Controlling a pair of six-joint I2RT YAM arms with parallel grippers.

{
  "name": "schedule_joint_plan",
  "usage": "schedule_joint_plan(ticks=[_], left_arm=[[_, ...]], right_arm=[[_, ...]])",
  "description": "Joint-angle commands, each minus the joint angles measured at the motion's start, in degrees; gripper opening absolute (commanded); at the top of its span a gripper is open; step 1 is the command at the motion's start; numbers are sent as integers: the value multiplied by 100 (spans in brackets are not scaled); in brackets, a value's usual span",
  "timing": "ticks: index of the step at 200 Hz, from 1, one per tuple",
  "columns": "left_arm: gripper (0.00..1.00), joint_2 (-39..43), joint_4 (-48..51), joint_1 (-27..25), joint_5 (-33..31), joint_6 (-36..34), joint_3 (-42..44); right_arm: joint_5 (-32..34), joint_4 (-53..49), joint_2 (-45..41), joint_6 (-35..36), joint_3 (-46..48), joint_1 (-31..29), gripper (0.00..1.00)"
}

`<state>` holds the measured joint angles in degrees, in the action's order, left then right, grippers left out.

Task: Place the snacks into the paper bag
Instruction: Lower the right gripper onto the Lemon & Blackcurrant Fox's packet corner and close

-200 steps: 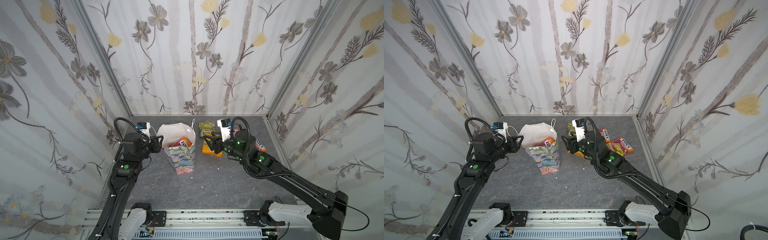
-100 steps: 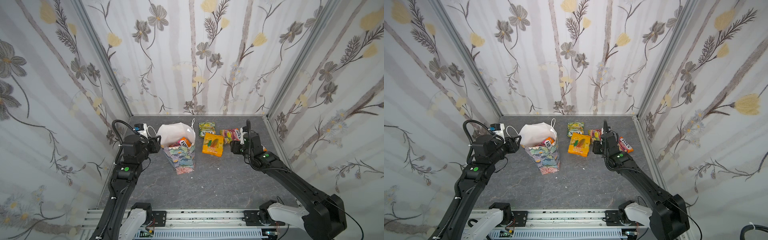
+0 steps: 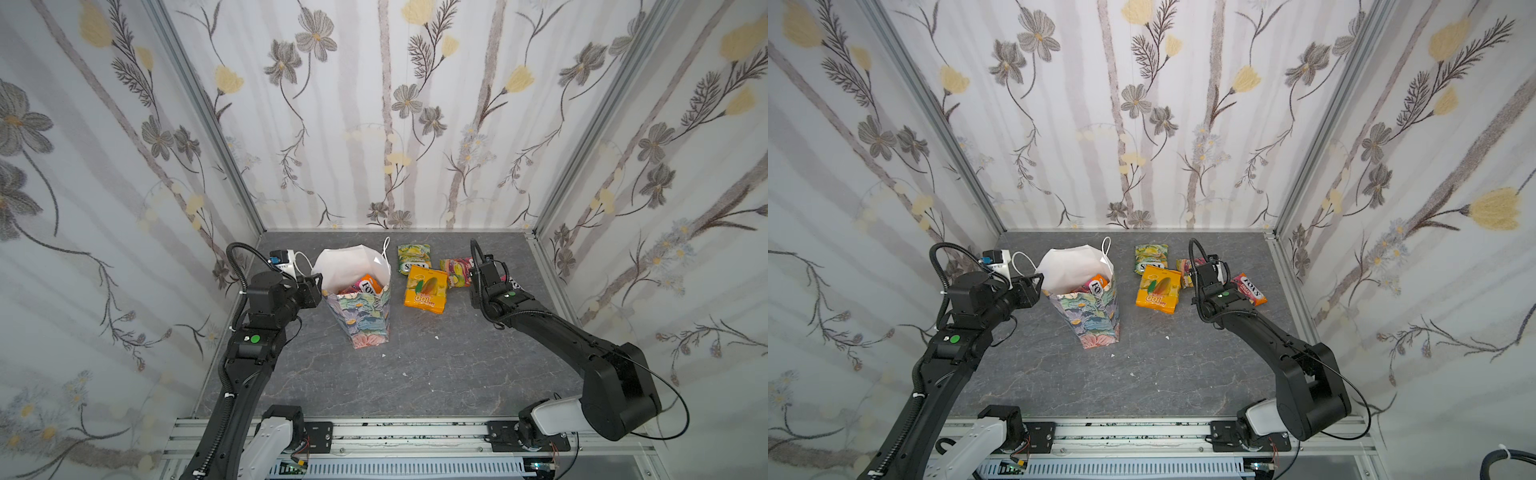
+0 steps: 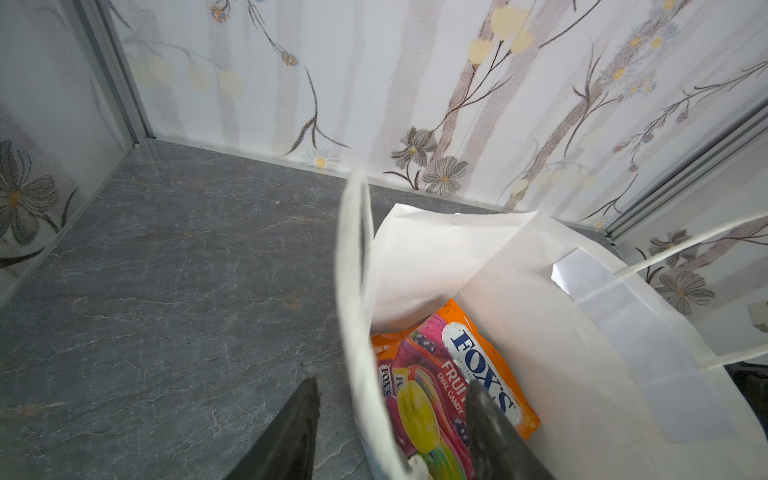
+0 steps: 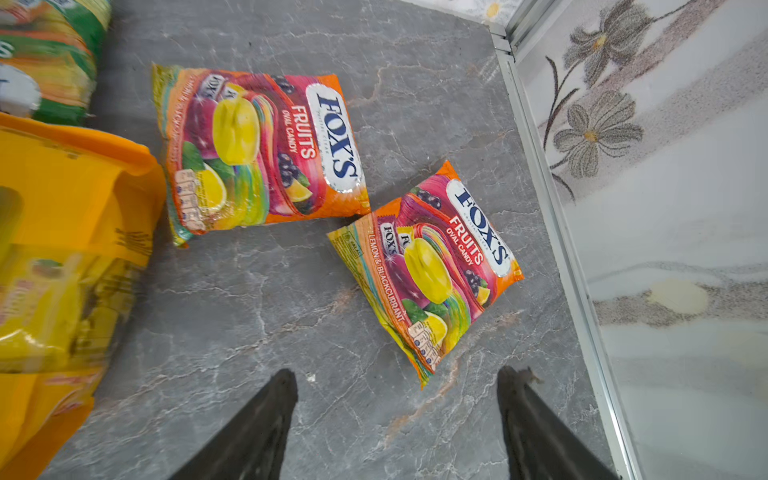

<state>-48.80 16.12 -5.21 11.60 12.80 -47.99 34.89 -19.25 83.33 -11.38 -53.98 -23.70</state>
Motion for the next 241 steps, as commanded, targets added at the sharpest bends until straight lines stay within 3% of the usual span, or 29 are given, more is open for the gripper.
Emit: schedule_joint_plan(ticks=[1, 82, 165, 241], left_arm=[[56, 13, -250, 13, -42, 65, 22], [56, 10, -307, 5, 29, 127, 62], [57, 138, -311, 21, -8, 144, 110], [58, 99, -318, 48, 26, 153, 121]], right_arm=[[60, 309, 183, 303, 27, 52, 77], [-138, 789, 146, 627, 291, 136, 77], [-176, 524, 998, 871, -216, 125, 78], [776, 144, 1792, 806, -350, 175, 79]])
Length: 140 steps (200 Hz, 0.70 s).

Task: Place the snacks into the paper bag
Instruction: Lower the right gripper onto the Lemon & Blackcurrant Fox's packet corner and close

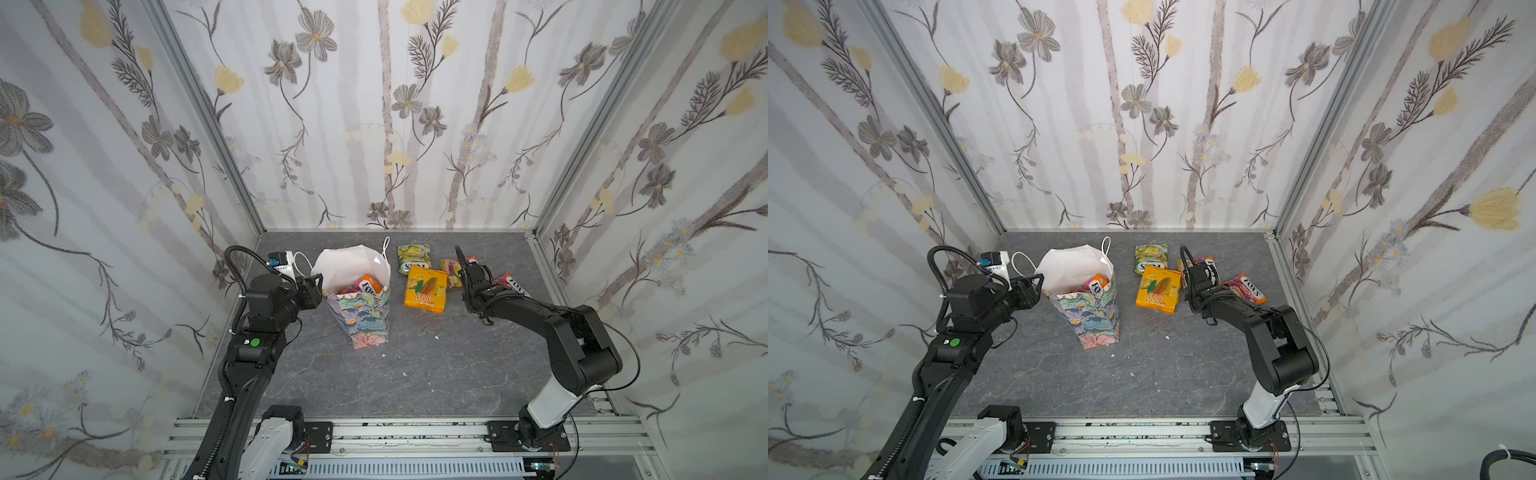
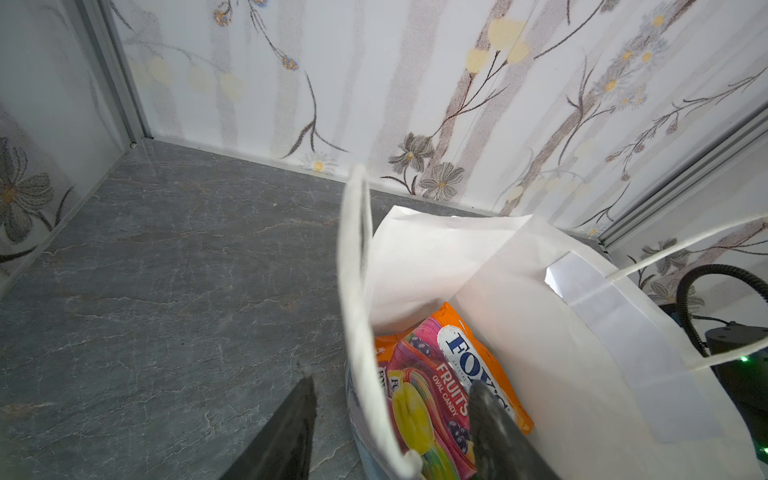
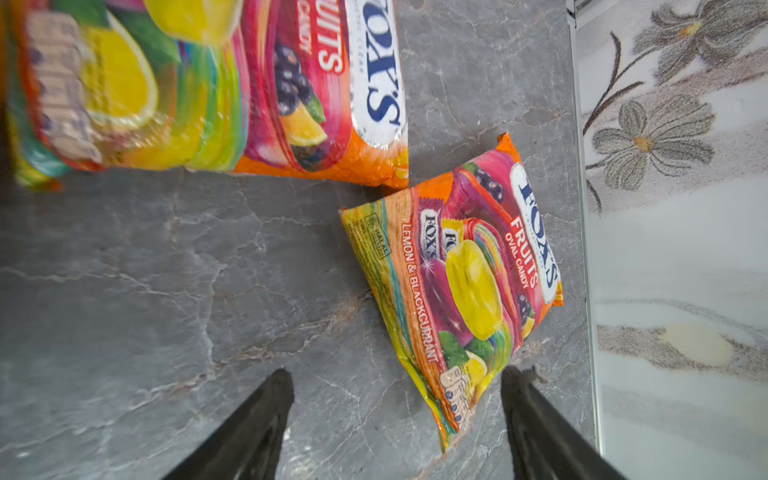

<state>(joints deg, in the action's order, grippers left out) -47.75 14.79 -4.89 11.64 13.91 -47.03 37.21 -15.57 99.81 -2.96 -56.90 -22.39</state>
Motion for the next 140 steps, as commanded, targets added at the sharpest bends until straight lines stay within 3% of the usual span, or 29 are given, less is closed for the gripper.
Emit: schedule_joint_plan(ticks=[1, 101, 140], left_arm=[[58, -2, -186, 14, 22, 41, 21], [58, -50, -206, 67, 84, 59, 9], [58, -42, -215, 84, 127, 59, 18]], right_arm=[[552, -229, 148, -45, -57, 43, 79], [380, 76, 179, -414, 311, 571, 79], [99, 243, 363, -414, 294, 722, 73]])
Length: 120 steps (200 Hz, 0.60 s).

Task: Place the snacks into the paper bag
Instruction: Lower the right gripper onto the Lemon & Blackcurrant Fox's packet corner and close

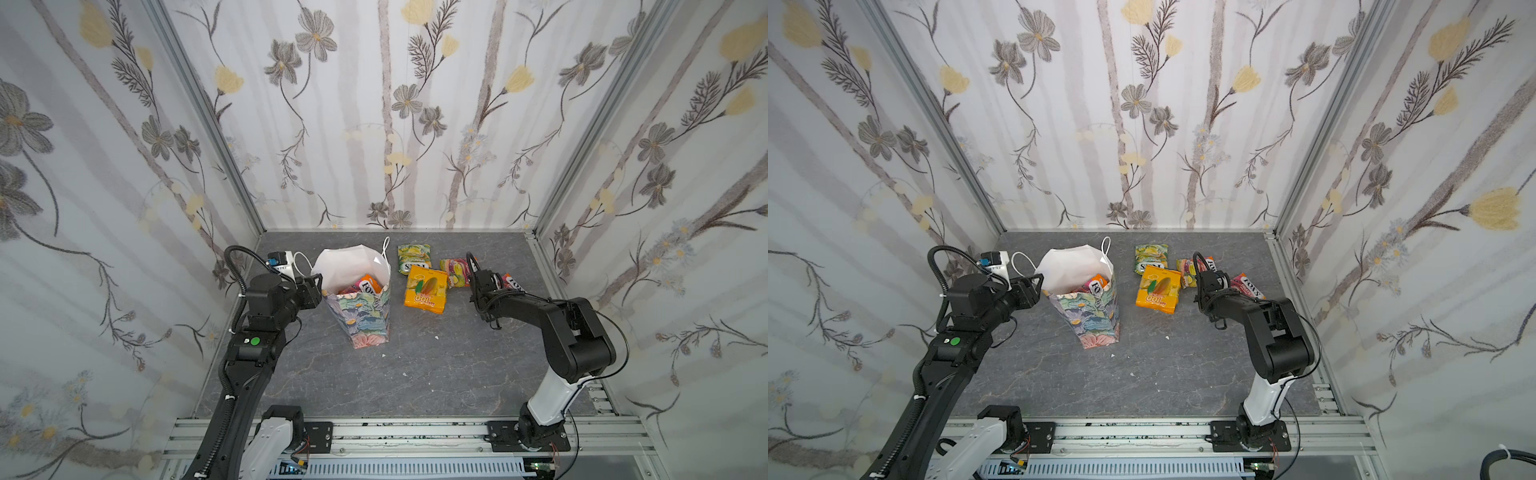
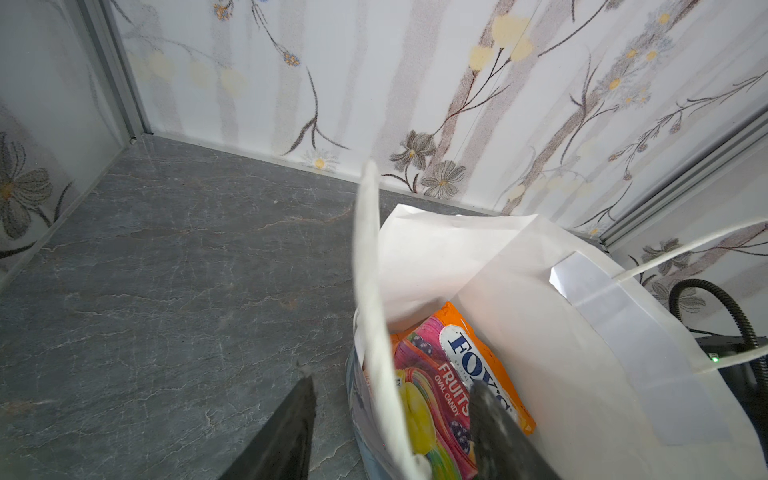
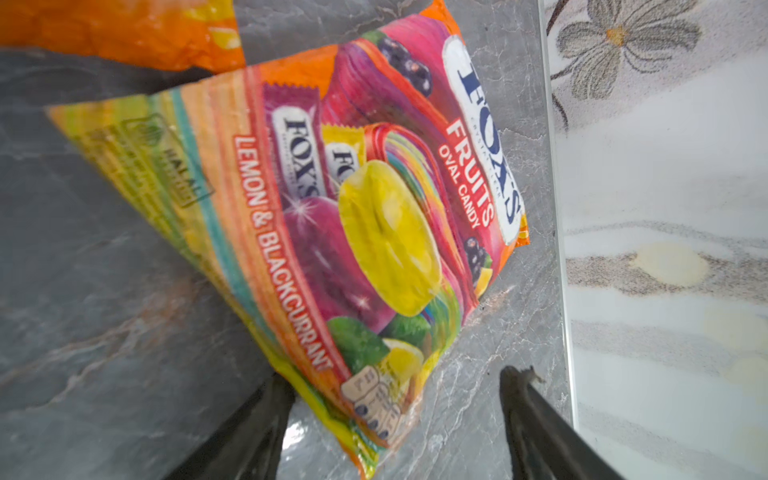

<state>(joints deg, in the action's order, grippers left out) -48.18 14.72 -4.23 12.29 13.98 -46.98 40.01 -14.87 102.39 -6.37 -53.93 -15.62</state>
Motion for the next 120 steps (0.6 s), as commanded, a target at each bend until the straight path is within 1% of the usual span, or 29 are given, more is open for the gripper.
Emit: schedule_joint_plan(ticks=[1, 24, 62, 73, 87, 108, 120], left_arm=[[58, 2, -208, 18, 62, 52, 13], [58, 16, -206, 27, 54, 52, 9], [58, 38, -224, 40, 60, 67, 27], [58, 29, -224, 53, 71, 61, 28], [58, 20, -224, 50, 88, 70, 22], [58, 30, -228, 63, 98, 72, 31], [58, 29, -233, 63, 104, 70, 24]], right_arm=[[-192, 180, 106, -78, -3, 47, 72], [-436, 303, 117, -118, 23, 94, 64], [-484, 301, 114, -119, 40, 103, 45], [-512, 298, 91, -119, 41, 113, 37], [-520, 306, 80, -127, 49, 117, 30], [-547, 310, 57, -144, 41, 113, 14], [-577, 284, 25, -156, 40, 114, 8]])
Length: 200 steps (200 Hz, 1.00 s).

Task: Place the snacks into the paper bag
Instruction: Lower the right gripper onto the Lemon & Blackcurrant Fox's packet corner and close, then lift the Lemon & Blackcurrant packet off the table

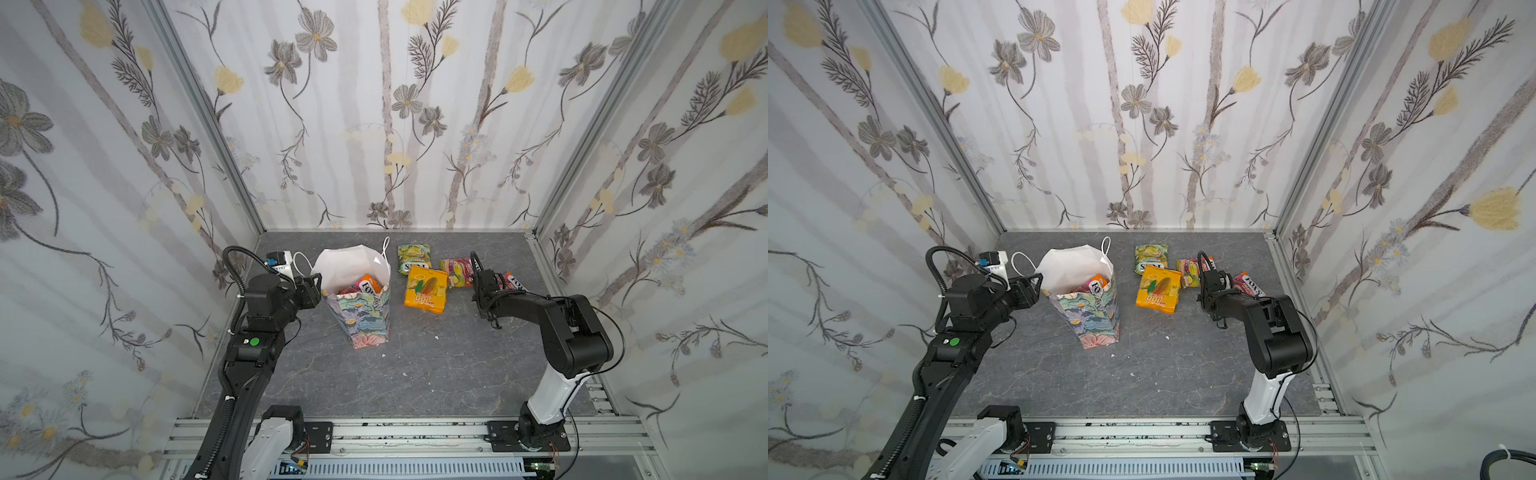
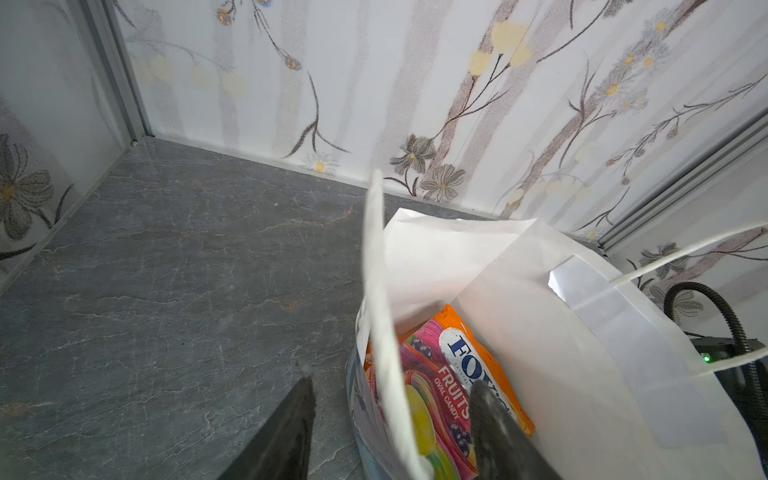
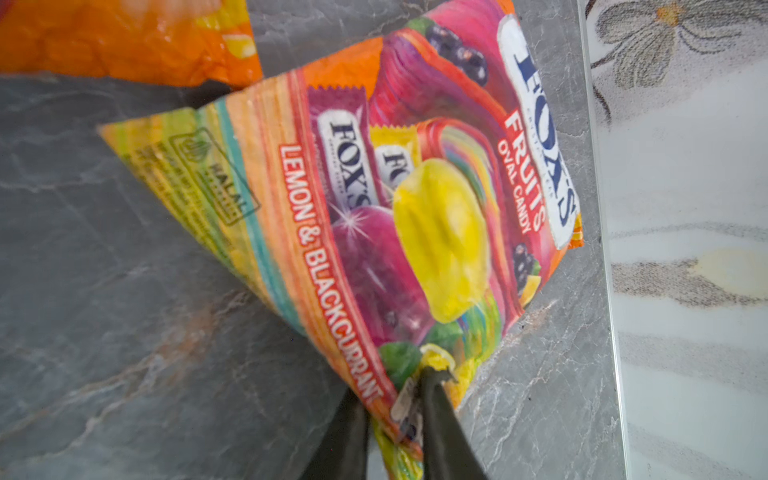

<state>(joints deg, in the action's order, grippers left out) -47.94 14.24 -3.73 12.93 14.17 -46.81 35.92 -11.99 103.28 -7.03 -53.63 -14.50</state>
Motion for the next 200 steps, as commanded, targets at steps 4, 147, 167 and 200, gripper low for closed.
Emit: schedule_joint_plan(ticks=[4, 147, 167, 200], left_arm=[[58, 9, -184, 13, 35, 50, 9], [58, 38, -202, 41, 52, 59, 22], [58, 40, -208, 41, 51, 59, 24], [58, 35, -220, 43, 50, 55, 22]], right_arm=[[-175, -13, -76, -88, 17, 2, 7], [-2362, -65, -2740, -596, 702, 9, 0], [-2492, -71, -3028, -624, 683, 18, 0], [-2645, 14, -3377, -563, 690, 34, 0]])
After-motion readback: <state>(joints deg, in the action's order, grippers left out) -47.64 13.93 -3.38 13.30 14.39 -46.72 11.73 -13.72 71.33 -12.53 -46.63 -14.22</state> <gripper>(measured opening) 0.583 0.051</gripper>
